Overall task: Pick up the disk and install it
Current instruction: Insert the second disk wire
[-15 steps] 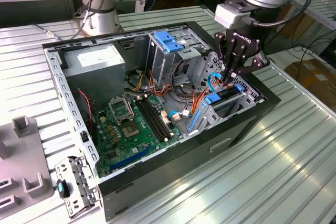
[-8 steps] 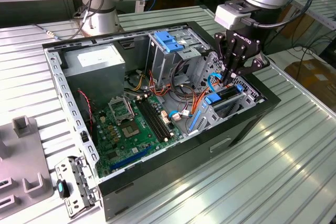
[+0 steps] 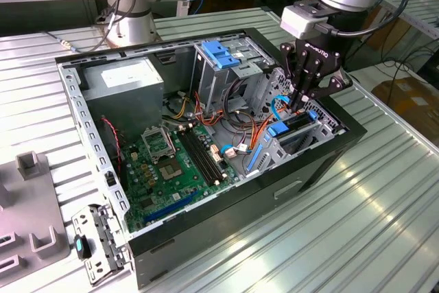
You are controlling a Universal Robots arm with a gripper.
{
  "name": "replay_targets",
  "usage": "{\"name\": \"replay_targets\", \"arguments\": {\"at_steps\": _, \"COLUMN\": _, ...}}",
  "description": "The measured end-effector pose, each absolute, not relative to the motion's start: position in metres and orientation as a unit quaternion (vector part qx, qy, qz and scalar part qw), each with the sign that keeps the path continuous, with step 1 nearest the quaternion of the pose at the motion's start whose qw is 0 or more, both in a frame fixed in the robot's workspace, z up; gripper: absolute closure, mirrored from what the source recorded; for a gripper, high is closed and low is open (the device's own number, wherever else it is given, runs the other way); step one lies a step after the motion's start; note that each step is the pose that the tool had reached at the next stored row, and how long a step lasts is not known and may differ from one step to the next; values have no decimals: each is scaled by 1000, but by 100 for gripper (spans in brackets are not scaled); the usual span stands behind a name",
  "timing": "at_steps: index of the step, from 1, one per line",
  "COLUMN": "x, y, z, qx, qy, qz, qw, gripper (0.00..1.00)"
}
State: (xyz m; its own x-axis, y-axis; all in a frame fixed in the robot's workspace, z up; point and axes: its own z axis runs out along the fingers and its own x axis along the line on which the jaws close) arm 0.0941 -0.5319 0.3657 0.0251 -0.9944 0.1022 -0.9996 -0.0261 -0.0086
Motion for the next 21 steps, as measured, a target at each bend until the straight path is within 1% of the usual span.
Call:
{"name": "replay_targets", "arguments": {"at_steps": 2, "x": 93, "y": -532, "z": 366, "qx": 715, "qy": -697, "qz": 40, "qw": 31, "gripper": 84}}
{"name": "replay_targets", "arguments": {"at_steps": 11, "x": 91, "y": -536, "z": 364, "qx": 715, "qy": -698, "qz": 37, "qw": 11, "gripper": 84}}
{"name": "replay_targets", "arguments": {"at_steps": 15, "x": 90, "y": -539, "z": 362, "qx": 715, "qy": -698, "qz": 40, "qw": 5, "gripper": 84}}
{"name": "replay_targets", "arguments": {"at_steps": 21, "x": 87, "y": -543, "z": 360, "qx": 714, "qy": -699, "qz": 29, "qw": -10, "gripper": 84}}
